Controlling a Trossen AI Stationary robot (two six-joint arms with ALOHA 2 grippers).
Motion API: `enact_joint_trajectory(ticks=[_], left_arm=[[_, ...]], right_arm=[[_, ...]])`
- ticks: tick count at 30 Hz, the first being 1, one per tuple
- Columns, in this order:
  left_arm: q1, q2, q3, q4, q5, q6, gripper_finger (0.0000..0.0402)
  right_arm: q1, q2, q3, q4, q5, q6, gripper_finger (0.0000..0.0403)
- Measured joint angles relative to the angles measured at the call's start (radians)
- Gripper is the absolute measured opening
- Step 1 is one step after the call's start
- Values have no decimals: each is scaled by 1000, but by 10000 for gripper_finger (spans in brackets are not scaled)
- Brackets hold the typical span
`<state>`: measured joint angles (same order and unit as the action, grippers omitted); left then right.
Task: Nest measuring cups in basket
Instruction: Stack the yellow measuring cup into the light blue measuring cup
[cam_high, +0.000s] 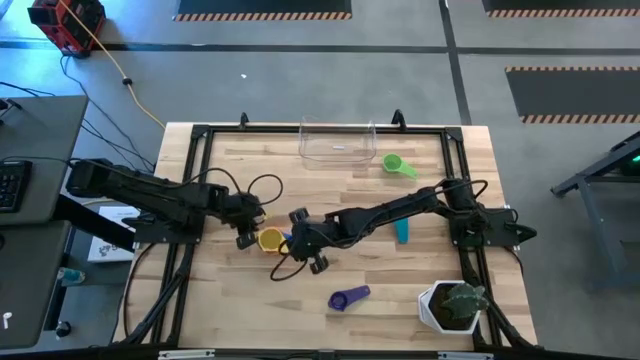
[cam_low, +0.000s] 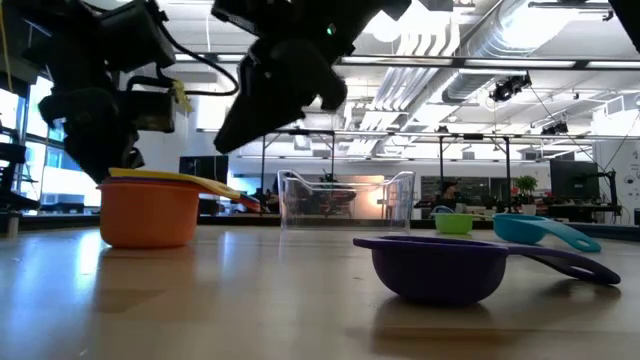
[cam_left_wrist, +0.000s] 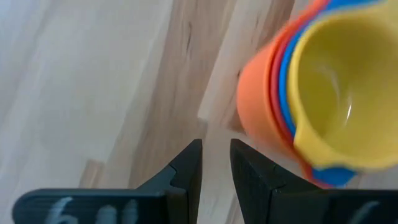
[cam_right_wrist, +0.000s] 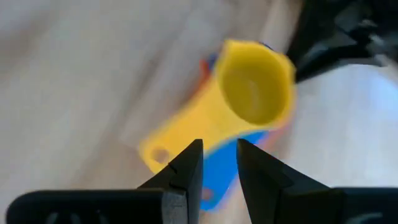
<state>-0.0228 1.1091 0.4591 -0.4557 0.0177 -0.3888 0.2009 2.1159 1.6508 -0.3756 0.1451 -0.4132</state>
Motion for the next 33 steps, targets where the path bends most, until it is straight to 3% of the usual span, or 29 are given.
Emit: enact_joint_trajectory(ticks=[5, 10, 17, 22, 33], left_arm=[[-10, 0, 0, -7, 1, 3, 74], [-11, 0, 0, 49, 1, 35, 74], [-11, 0, 0, 58, 63, 100, 74], [-30, 0, 0, 61, 112, 130, 74], [-57, 0, 1, 89, 80, 105, 74]], right_arm=[[11, 0, 0, 47, -137, 195, 89], [22, 11, 0, 114, -153, 398, 89], [63, 46, 0, 136, -116, 520, 89], [73, 46, 0, 128, -62, 547, 89], [43, 89, -13, 34, -20, 493, 89]])
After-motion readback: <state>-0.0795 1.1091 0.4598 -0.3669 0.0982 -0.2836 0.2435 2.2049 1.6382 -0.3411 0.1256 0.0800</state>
